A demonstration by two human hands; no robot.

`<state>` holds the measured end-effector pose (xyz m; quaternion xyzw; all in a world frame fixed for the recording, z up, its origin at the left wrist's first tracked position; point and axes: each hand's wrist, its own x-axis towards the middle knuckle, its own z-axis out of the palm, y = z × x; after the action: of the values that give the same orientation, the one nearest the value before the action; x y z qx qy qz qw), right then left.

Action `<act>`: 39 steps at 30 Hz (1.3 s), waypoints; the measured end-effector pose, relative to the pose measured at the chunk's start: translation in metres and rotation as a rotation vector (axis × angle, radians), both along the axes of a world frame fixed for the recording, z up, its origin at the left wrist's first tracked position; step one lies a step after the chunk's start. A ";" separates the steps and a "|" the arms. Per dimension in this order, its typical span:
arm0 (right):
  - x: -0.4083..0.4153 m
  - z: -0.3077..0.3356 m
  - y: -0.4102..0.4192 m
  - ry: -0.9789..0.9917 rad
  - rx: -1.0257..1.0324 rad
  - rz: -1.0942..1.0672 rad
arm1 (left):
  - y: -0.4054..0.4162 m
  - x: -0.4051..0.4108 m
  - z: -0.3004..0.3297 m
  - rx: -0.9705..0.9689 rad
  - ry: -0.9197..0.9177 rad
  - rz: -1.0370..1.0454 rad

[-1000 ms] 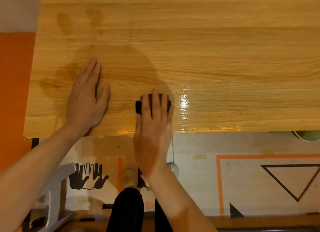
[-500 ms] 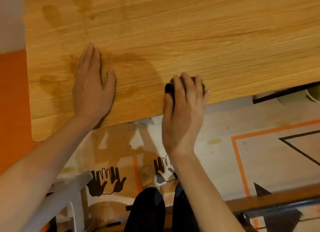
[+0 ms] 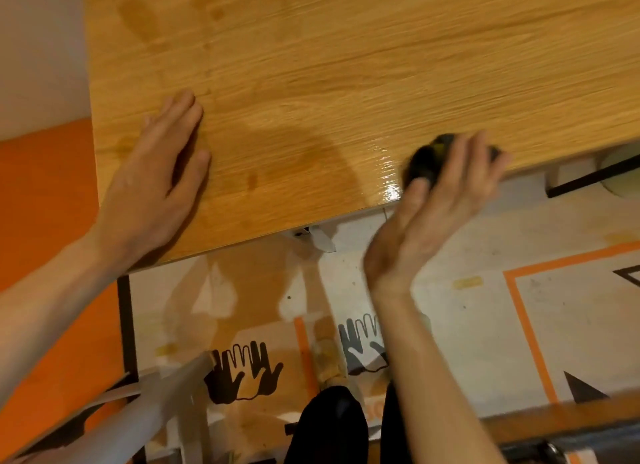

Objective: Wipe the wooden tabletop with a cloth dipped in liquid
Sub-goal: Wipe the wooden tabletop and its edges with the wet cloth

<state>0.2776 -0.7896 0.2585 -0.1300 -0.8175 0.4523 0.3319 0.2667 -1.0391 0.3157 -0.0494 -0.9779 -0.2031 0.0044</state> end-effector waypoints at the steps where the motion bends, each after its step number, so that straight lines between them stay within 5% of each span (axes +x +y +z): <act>1: 0.010 -0.002 -0.025 -0.008 -0.006 0.042 | -0.002 0.002 -0.003 0.000 0.010 0.000; 4: 0.042 -0.010 -0.073 -0.034 0.041 0.226 | -0.003 0.005 -0.010 0.016 0.027 -0.002; 8: 0.039 -0.024 -0.023 0.053 0.250 0.398 | -0.004 0.005 -0.013 0.025 0.045 -0.016; 13: 0.014 -0.010 0.001 0.038 0.002 0.077 | -0.006 0.004 -0.015 0.014 0.070 -0.014; 16: 0.033 -0.008 -0.059 -0.014 -0.048 0.122 | -0.006 0.003 -0.016 -0.007 0.062 -0.010; 23: 0.057 -0.008 -0.048 -0.093 0.406 0.494 | -0.003 0.004 -0.015 0.009 0.067 -0.012; 27: 0.027 0.016 0.032 -0.223 0.314 0.283 | -0.003 0.006 -0.014 0.030 0.054 0.001; 30: 0.022 0.029 0.017 -0.287 0.252 0.156 | -0.003 0.006 -0.013 0.042 0.060 0.015; 35: 0.050 0.041 -0.083 -0.296 0.484 0.536 | -0.001 0.004 -0.011 0.048 0.070 0.019; 39: 0.026 0.055 -0.030 -0.379 0.596 0.723 | 0.000 0.004 -0.012 0.074 0.061 0.016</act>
<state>0.3036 -0.8198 0.3135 0.1821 -0.9497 0.2536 0.0223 0.2705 -1.0395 0.3041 -0.0476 -0.9695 -0.2375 0.0374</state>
